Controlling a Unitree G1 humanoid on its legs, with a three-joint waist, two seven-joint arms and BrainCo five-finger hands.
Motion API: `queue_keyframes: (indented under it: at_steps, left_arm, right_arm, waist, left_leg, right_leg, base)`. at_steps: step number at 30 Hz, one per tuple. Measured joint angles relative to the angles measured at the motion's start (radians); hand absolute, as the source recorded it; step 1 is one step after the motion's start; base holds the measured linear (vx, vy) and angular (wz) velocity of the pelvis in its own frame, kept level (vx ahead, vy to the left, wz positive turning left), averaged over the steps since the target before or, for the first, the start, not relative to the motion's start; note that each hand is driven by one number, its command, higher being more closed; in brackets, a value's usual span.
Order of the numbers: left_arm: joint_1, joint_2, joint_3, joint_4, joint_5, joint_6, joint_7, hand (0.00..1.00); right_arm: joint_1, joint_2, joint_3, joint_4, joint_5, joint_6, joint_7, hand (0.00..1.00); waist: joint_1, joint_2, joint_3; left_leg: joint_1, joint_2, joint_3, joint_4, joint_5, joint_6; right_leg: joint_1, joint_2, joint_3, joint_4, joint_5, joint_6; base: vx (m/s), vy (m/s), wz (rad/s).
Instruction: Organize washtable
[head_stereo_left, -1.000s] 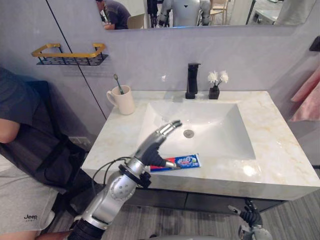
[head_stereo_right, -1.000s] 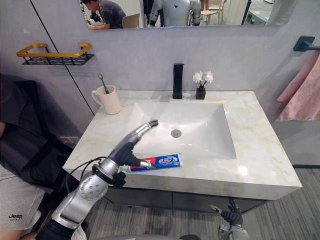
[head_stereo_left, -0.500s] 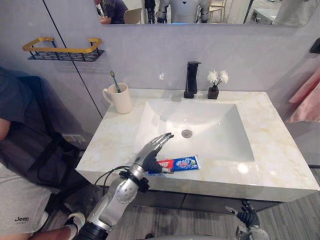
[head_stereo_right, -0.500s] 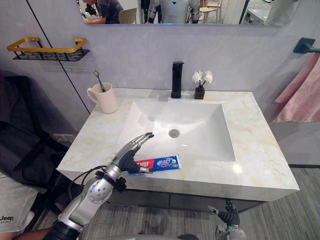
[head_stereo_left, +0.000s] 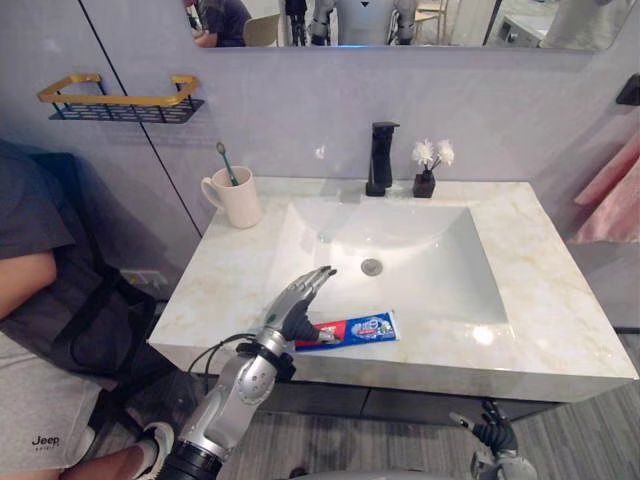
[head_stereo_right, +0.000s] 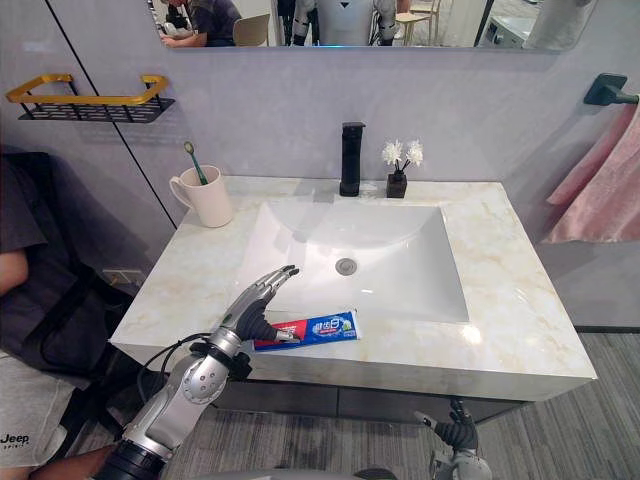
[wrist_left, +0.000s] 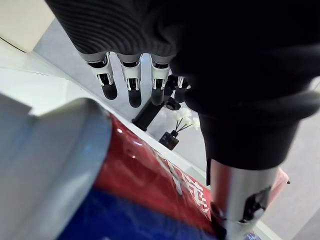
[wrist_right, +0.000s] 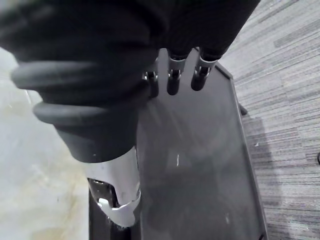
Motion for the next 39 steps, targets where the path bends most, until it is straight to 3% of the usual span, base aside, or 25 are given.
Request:
queue_keyframes:
  at_steps: [24, 39]
  left_arm:
    - [0.002, 0.000, 0.000, -0.088, -0.056, -0.001, 0.002, 0.00]
    - [0.051, -0.021, -0.011, -0.073, -0.001, -0.001, -0.004, 0.00]
  right_arm:
    - [-0.001, -0.004, 0.005, 0.013, -0.014, -0.002, 0.000, 0.00]
    - [-0.004, -0.017, 0.021, 0.037, -0.015, -0.006, 0.001, 0.00]
  waist:
    - [-0.001, -0.002, -0.001]
    - [0.002, -0.013, 0.004]
  left_leg:
    - [0.005, -0.003, -0.001, -0.011, 0.003, 0.003]
    - [0.016, -0.003, -0.007, -0.015, 0.004, 0.003]
  right_leg:
    - [0.002, -0.002, -0.003, -0.004, 0.003, 0.002]
    - [0.017, -0.002, -0.010, -0.006, 0.001, 0.002]
  base:
    - [0.00, 0.000, 0.00]
    - [0.00, 0.000, 0.01]
